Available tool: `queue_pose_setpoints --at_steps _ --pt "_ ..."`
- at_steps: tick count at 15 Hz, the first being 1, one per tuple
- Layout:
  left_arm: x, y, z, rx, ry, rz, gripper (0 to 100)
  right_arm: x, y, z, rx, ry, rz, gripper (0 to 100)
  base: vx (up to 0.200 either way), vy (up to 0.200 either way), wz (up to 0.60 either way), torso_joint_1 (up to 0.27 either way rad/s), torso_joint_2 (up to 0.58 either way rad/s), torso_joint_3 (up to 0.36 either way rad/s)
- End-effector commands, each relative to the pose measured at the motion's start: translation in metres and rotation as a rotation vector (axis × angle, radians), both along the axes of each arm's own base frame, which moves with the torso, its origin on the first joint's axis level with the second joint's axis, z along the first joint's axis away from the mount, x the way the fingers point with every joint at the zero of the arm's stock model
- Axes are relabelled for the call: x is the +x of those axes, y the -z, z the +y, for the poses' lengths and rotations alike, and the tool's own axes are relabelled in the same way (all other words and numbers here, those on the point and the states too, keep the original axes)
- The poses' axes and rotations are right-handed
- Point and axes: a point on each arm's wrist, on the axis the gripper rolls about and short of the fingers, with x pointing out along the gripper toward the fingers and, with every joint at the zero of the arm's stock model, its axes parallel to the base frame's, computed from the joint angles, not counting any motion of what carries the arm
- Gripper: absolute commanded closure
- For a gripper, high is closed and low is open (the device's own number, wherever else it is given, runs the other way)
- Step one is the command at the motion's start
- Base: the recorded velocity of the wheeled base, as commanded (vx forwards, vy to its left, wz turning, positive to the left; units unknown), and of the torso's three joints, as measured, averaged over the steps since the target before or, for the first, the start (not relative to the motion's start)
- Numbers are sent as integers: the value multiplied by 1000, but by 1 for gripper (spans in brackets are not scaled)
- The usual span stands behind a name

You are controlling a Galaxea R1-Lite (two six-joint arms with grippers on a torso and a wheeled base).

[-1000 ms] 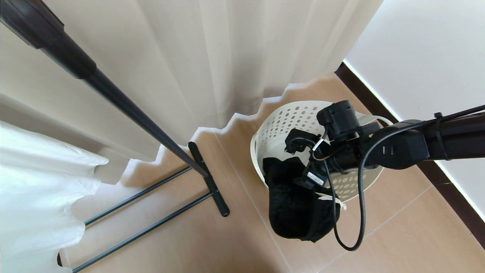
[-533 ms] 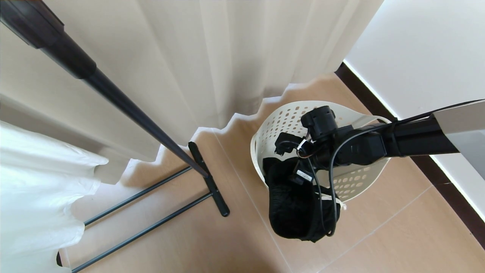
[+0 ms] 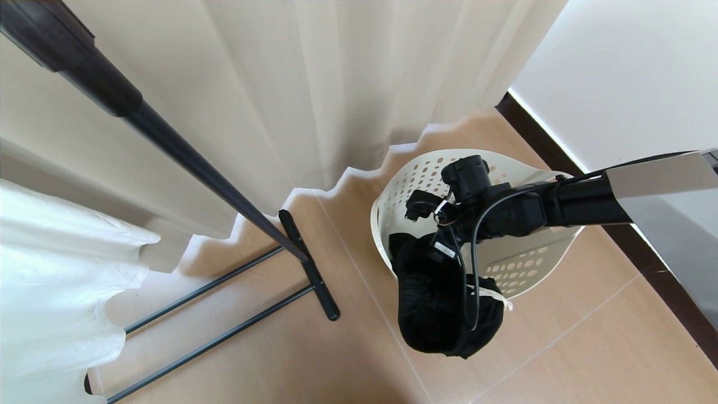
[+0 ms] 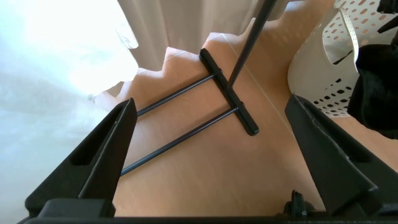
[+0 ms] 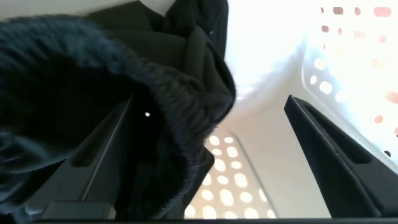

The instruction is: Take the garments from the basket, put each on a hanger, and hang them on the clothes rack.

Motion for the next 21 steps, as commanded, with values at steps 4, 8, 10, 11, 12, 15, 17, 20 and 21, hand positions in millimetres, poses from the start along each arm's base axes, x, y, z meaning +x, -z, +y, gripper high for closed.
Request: queue_pose_setpoints --at_steps 4,8,10,11,12,15,17,20,21 --pt "0 0 0 -1 0 -1 0 2 -4 2 8 -3 -15 100 0 0 0 0 0 0" --pt "0 0 0 -1 0 -1 0 -5 -11 0 16 -6 -17 100 0 0 0 0 0 0" --pt "0 0 0 -1 0 -1 0 -11 -15 -2 20 -7 -18 100 0 0 0 0 0 0" --pt "0 0 0 -1 0 -1 0 -22 -24 -3 35 -8 -24 100 0 0 0 0 0 0" --pt "0 0 0 -1 0 -1 0 -24 -25 -2 37 -9 -24 100 0 0 0 0 0 0" --pt "0 0 0 1 0 -1 0 -73 -54 -1 172 25 -58 100 0 0 0 0 0 0" --pt "0 0 0 1 0 -1 0 -94 -65 -6 230 34 -93 100 0 0 0 0 0 0" --pt "0 0 0 1 0 -1 0 -148 -92 -27 316 0 -222 100 0 0 0 0 0 0" --pt "0 0 0 1 0 -1 0 -165 -99 -34 338 -16 -249 100 0 0 0 0 0 0"
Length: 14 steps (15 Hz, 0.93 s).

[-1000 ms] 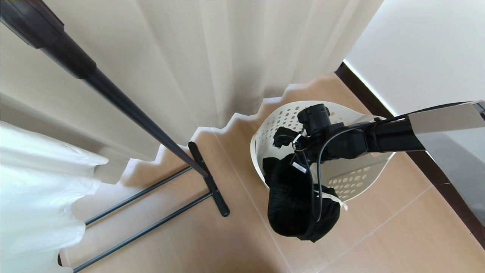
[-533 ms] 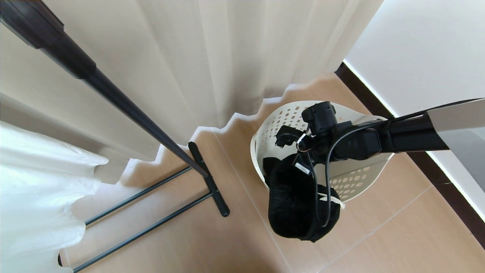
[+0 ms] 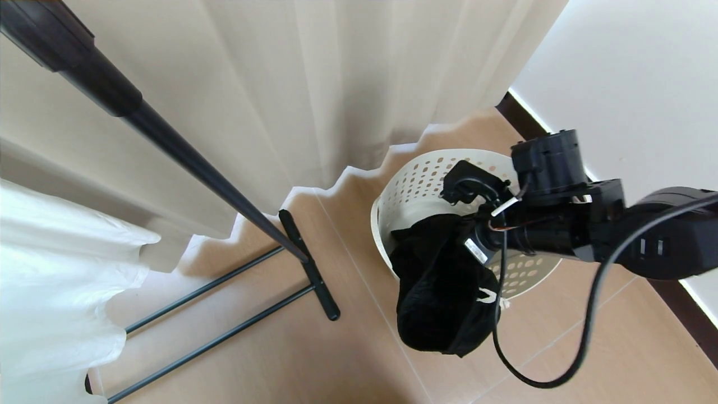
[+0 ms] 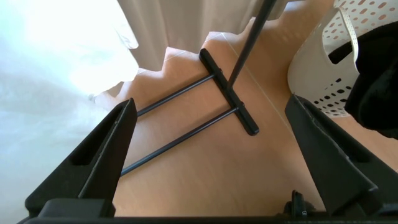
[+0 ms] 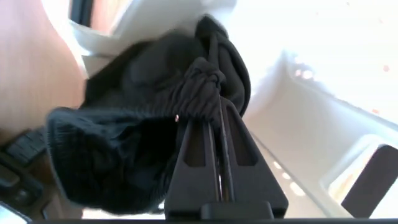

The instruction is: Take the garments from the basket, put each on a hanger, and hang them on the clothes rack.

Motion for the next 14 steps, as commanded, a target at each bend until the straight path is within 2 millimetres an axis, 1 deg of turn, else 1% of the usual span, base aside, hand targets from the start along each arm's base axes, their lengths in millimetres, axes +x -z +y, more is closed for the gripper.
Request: queue_pose_setpoints --at_steps 1,2,3,5,6,9,11,14 --pt "0 0 0 0 0 -1 0 -47 -31 -18 69 -26 -105 100 0 0 0 0 0 0" --pt "0 0 0 0 0 1 0 -73 -39 -22 127 -50 -128 100 0 0 0 0 0 0" --pt "0 0 0 0 0 1 0 -84 -41 -21 174 -59 -127 100 0 0 0 0 0 0" --pt "0 0 0 0 0 2 0 -96 -38 -23 205 -62 -115 100 0 0 0 0 0 0" --pt "0 0 0 0 1 2 0 -102 -33 -27 194 -61 -105 100 0 0 0 0 0 0" --pt "0 0 0 -2 0 2 0 -101 -34 -26 204 -59 -122 100 0 0 0 2 0 62" --pt "0 0 0 0 1 2 0 -97 -28 -24 190 -54 -104 100 0 0 0 2 5 164" --pt "0 0 0 -2 0 2 0 -94 -27 -22 192 -56 -106 100 0 0 0 1 2 199"
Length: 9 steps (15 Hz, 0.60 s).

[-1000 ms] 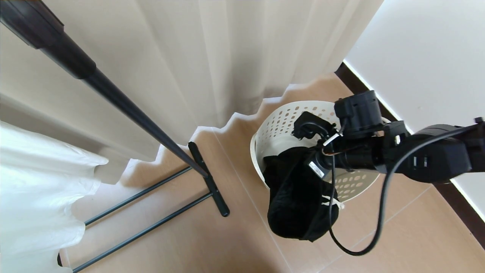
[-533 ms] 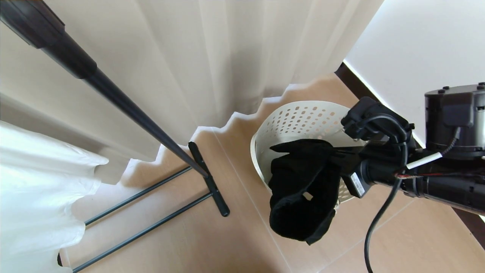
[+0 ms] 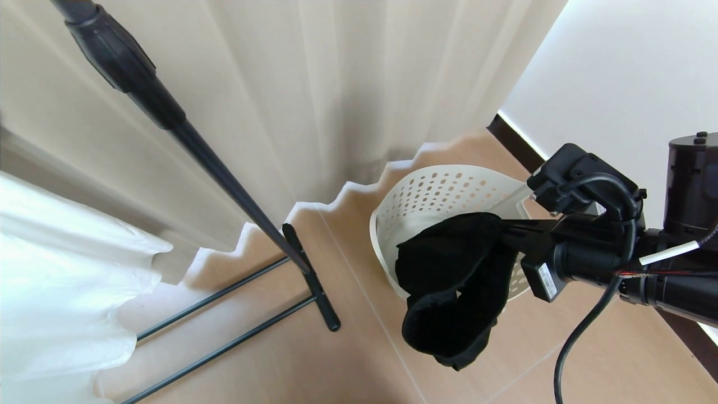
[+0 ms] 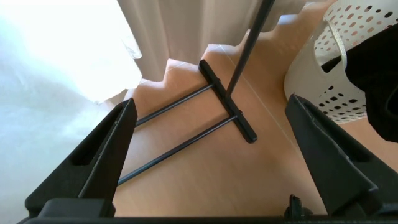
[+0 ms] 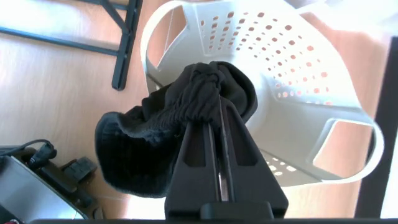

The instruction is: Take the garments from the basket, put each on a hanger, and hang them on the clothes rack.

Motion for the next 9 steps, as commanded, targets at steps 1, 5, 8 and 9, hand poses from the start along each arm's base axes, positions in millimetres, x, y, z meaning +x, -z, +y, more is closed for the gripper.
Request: queue_pose_setpoints --at_steps 1,5,8,9 --pt "0 0 0 0 -1 -1 0 2 3 1 -6 1 7 100 0 0 0 2 2 198" --pt "0 0 0 0 -1 -1 0 6 5 2 -8 2 17 100 0 0 0 4 4 198" --pt "0 0 0 -2 0 -1 0 7 2 -1 -2 16 8 100 0 0 0 2 -1 198" --pt "0 0 0 -2 0 -1 0 8 2 -1 -1 17 7 100 0 0 0 27 -124 80"
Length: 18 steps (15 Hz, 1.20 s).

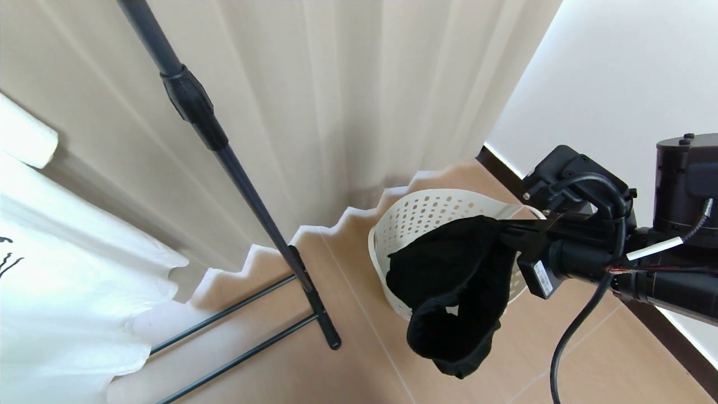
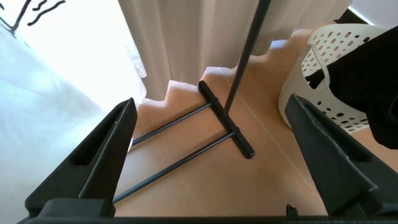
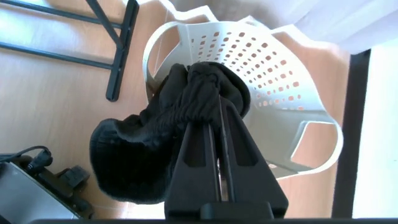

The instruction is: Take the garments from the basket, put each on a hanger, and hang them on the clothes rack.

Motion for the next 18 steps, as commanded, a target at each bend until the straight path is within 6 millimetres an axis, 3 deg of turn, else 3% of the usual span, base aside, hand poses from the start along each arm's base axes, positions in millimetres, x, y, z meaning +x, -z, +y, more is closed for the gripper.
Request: queue_pose_setpoints --at_steps 1,8,18 --pt "0 0 0 -1 0 -1 0 1 0 0 9 1 -15 100 0 0 0 41 -276 -22" --pt "0 0 0 -1 0 -1 0 2 -2 -3 15 15 -24 100 0 0 0 111 -434 -122" --pt "0 0 0 -1 0 -1 0 2 -2 -4 15 18 -24 100 0 0 0 185 -513 -127"
